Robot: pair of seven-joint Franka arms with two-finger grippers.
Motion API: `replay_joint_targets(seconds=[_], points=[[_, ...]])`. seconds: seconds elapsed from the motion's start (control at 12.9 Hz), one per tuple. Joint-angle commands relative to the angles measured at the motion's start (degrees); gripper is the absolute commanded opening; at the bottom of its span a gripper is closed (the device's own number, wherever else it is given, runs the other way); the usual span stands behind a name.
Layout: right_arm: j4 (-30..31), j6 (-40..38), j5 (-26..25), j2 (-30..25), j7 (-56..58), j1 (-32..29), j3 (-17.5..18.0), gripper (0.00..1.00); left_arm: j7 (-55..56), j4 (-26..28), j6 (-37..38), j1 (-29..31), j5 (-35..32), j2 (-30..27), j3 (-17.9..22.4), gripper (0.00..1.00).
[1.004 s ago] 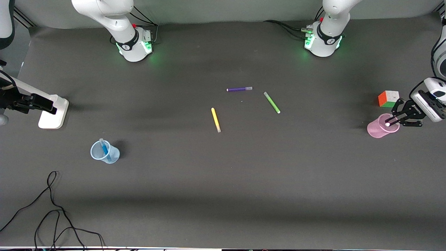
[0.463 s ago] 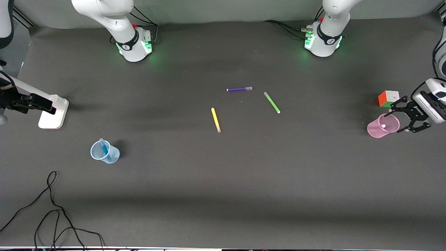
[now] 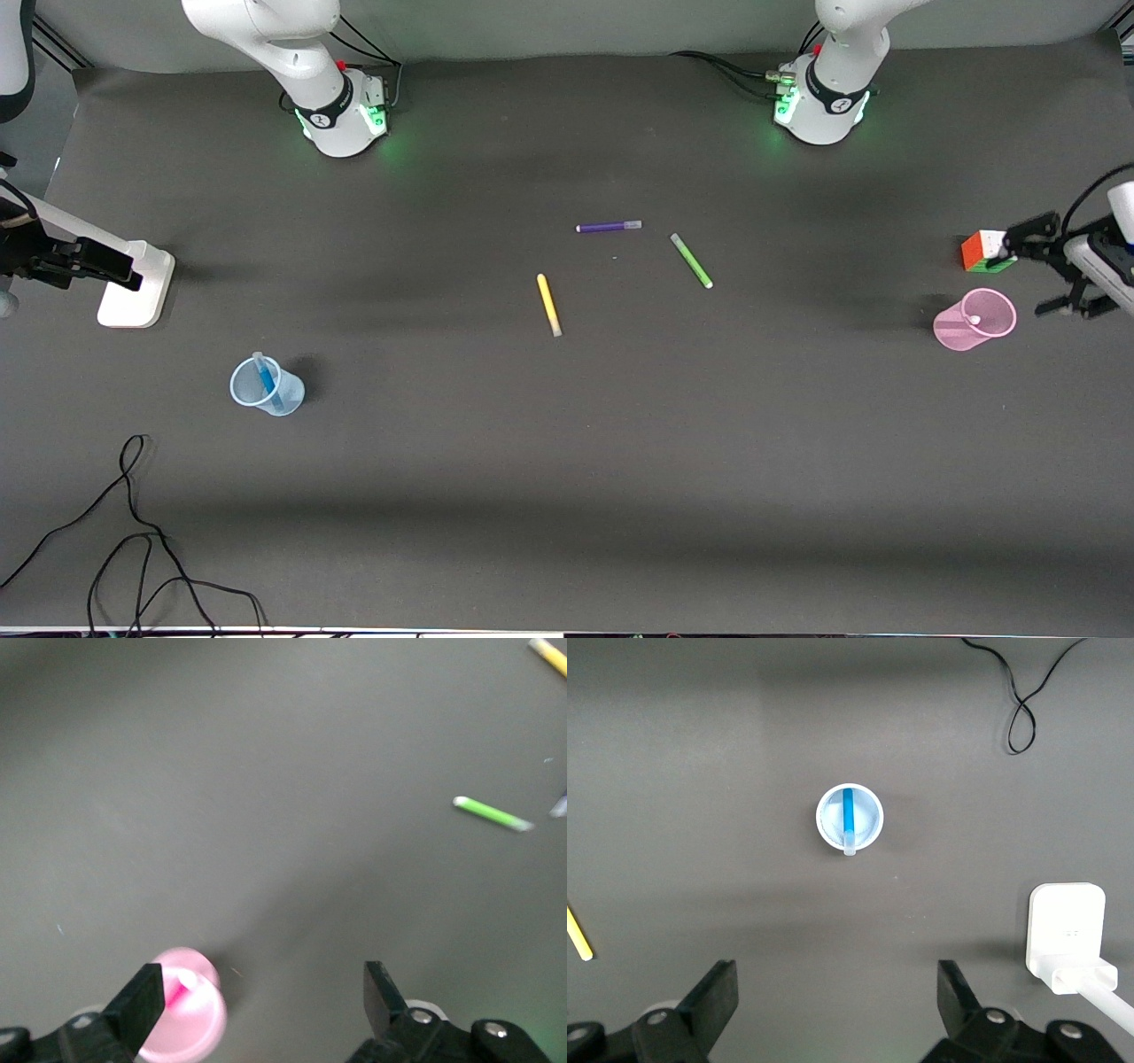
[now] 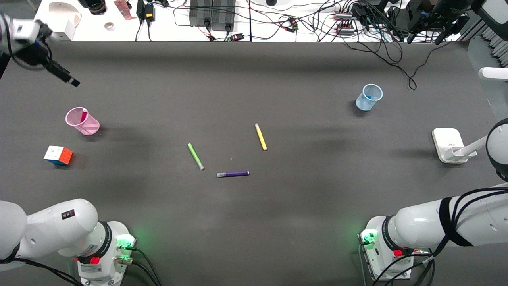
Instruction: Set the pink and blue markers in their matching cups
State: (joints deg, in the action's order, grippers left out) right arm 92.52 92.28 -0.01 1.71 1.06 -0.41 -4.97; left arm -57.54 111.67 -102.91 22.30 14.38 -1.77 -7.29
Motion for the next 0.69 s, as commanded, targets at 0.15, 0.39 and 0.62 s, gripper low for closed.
replay_joint_targets(seconds=[0.15, 0.39, 0.62], points=[[-0.15, 0.27, -0.61, -0.48, 0.61, 0.5, -0.39, 1.0, 39.12, -16.64, 17.37, -13.67, -14.71, 1.86, -1.49, 1.0], [-0.15, 0.27, -0.61, -0.57, 0.61, 0.5, -0.39, 1.0, 55.29, -19.02, 17.83, -20.27, -15.61, 2.82, -1.59, 1.0], [-0.06, 0.27, -0.52, -0.57, 0.61, 0.5, -0.39, 1.0, 58.86, -22.54, 19.15, -22.22, -16.31, 4.23, -2.2, 1.0]])
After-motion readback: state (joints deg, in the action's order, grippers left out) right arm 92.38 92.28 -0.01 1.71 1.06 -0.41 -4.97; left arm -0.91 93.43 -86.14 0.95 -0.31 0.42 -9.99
